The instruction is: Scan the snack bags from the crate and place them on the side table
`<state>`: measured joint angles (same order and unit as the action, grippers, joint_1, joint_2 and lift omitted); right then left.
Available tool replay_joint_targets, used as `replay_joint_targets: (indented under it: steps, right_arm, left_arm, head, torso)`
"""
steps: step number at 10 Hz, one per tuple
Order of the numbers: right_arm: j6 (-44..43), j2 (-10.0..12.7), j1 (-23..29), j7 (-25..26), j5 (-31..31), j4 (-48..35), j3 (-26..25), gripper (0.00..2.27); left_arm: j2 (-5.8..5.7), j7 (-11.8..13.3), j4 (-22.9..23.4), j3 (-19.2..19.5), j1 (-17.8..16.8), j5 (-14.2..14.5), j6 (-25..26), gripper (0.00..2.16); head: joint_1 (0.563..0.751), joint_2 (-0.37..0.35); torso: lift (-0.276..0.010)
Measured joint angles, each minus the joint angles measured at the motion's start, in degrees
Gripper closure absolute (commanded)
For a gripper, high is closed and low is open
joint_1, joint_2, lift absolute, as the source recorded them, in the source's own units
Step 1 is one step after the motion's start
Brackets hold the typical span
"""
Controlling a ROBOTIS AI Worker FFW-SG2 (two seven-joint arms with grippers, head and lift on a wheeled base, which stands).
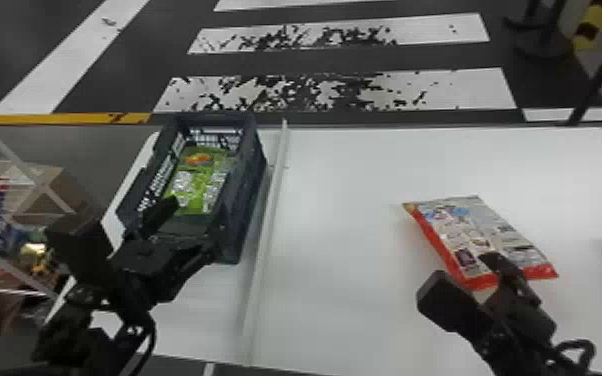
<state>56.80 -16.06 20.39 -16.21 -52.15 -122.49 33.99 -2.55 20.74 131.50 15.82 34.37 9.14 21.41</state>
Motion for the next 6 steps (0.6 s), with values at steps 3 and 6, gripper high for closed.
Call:
replay_joint_targets:
  steps: [3,6]
  right_arm:
    - [-3.06,0.23,1.38,-2.72,14.95,-5.07,-6.51,0.08]
    - [-6.88,1.95,2.37,-5.85,29.59,-6.84,-13.96,0.14]
  left_arm:
    - [0.02,0.0,-0.1,0.07,-0.02,0.0,0.0,0.13]
    - [0.09,0.09,-0.25,0.17,-0.03,0.0,0.0,0.13]
  head:
    - [0.695,0.218]
    - [0.695,0.248]
  torso:
    - [-0.094]
    - [-0.094]
